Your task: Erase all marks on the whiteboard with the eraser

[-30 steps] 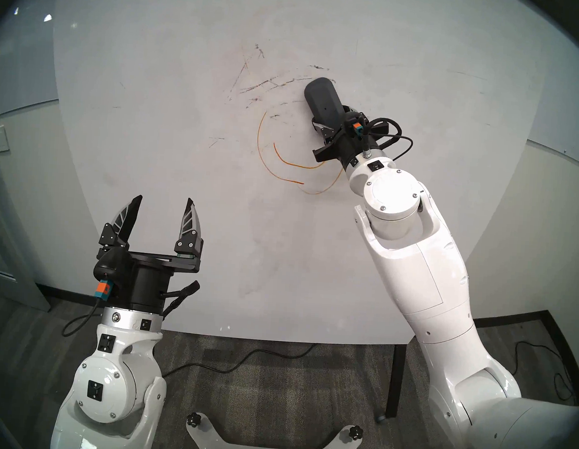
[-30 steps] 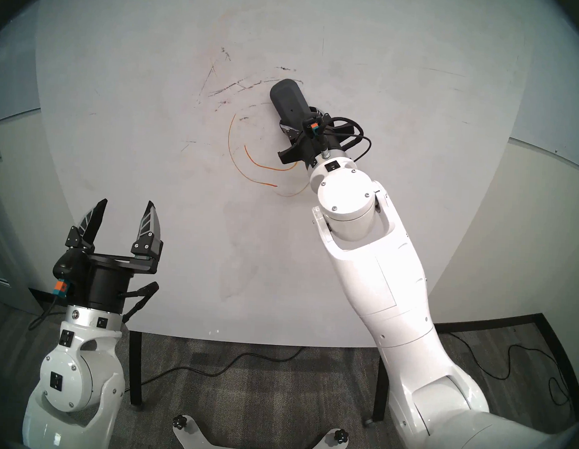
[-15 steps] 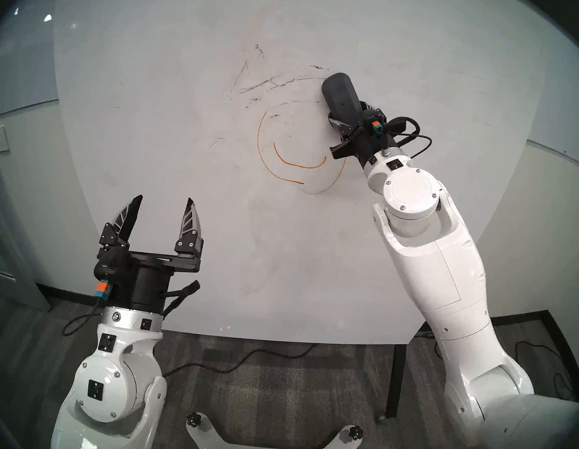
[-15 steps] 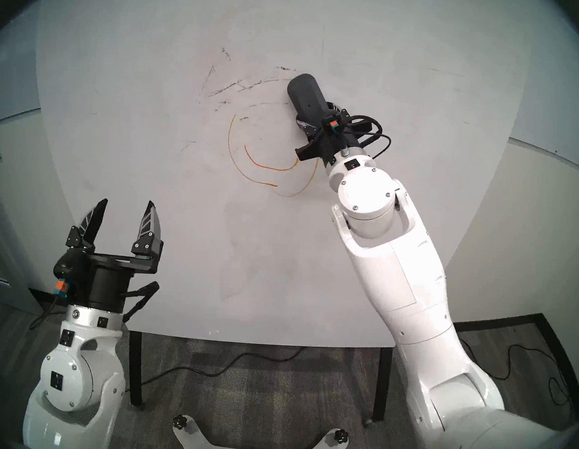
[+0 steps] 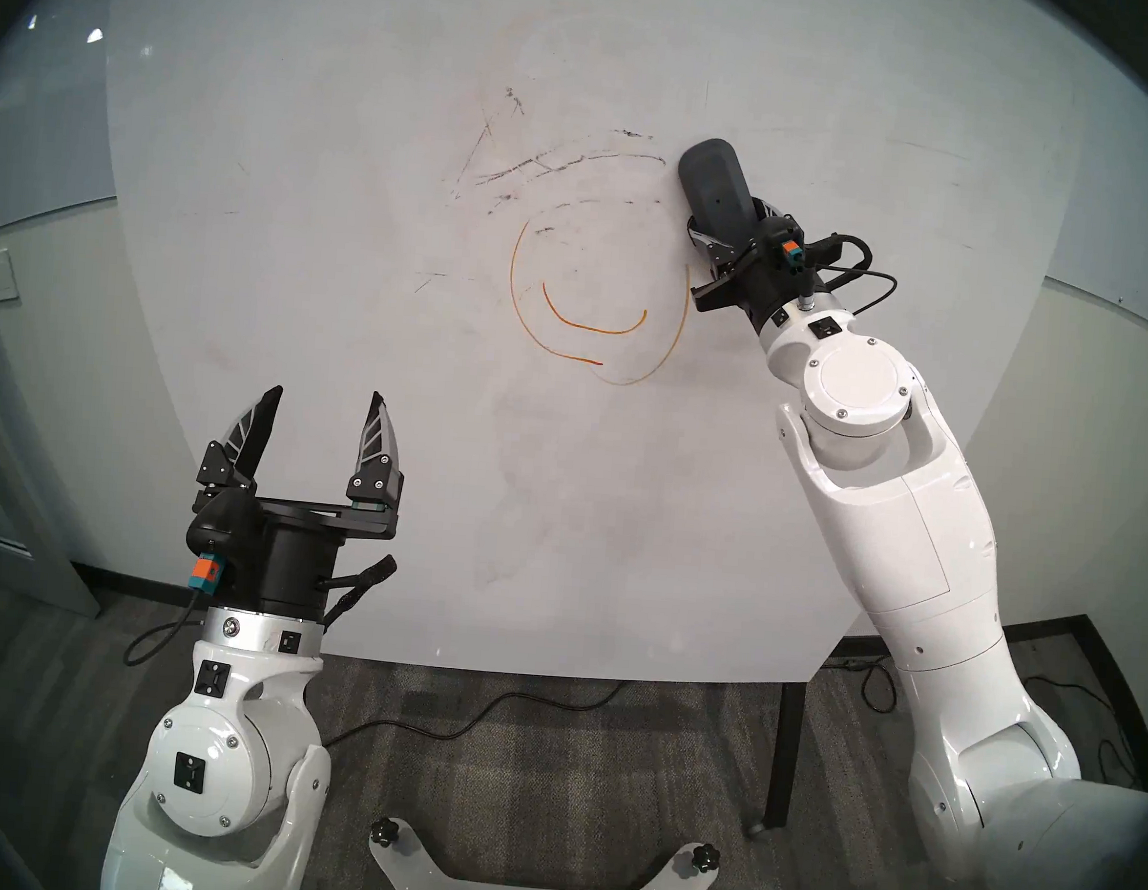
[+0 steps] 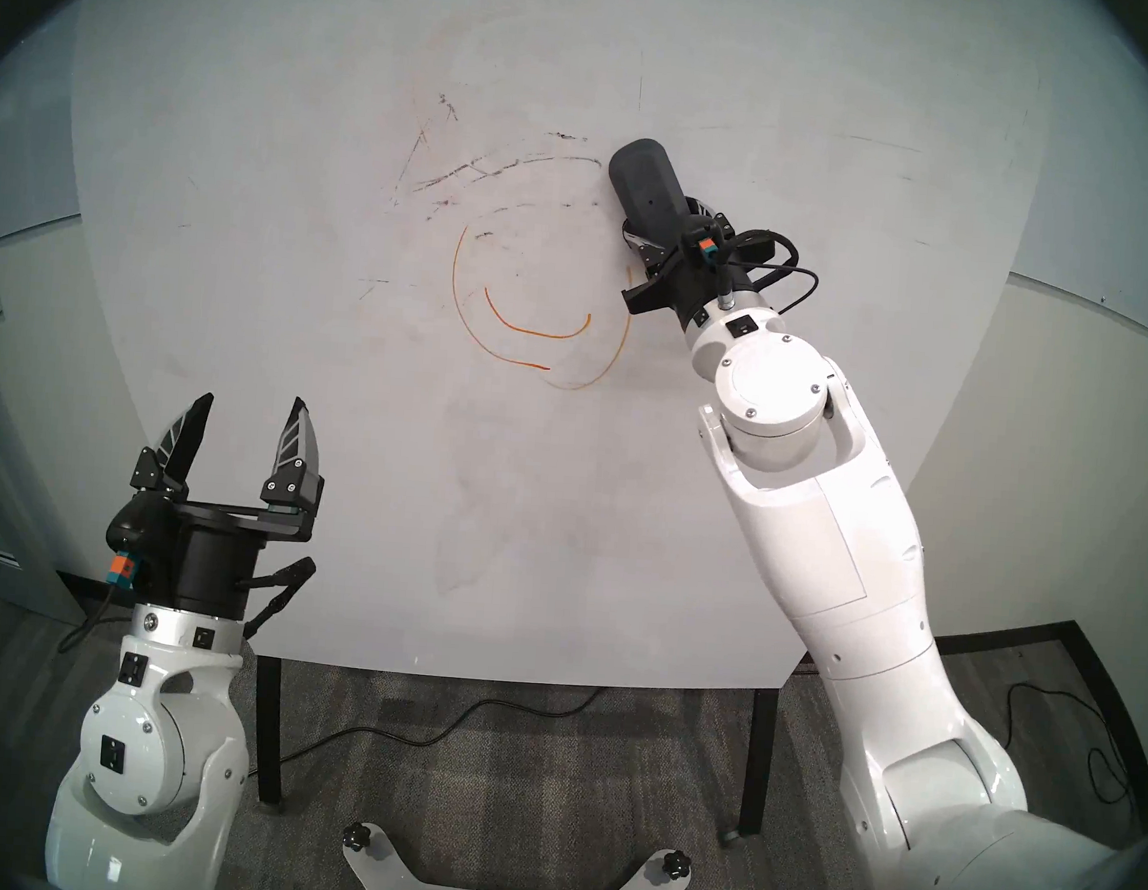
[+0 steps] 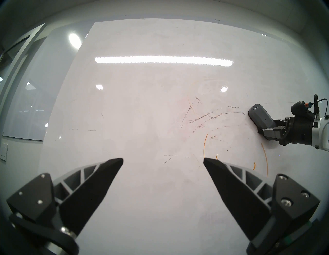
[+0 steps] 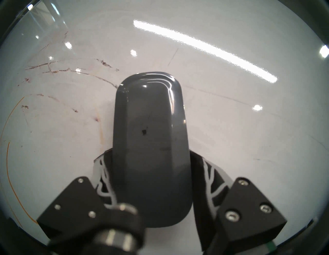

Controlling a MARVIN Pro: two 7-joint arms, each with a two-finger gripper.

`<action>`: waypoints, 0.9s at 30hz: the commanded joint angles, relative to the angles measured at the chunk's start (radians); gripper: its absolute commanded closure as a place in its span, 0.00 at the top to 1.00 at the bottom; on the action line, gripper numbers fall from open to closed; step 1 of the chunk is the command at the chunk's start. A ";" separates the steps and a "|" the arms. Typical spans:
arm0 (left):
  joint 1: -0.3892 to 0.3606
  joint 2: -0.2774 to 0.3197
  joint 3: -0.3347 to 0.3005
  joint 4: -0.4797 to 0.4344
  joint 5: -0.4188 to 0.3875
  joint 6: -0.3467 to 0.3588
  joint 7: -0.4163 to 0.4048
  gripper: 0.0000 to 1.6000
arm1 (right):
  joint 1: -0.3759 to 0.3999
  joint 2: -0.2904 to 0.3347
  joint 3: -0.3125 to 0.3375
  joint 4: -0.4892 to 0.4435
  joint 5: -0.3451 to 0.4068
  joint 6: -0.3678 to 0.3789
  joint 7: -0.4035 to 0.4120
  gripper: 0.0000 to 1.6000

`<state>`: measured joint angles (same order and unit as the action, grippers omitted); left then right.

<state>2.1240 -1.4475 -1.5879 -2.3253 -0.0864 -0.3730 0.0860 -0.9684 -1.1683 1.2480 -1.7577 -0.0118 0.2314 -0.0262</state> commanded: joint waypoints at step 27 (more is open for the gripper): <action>0.025 0.001 -0.002 -0.045 -0.002 -0.003 -0.001 1.00 | -0.282 -0.028 0.303 -0.209 0.221 0.168 -0.102 0.00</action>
<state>2.1479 -1.4475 -1.5882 -2.3426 -0.0863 -0.3728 0.0861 -1.1816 -1.1890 1.4914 -1.8712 0.1627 0.3283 -0.1133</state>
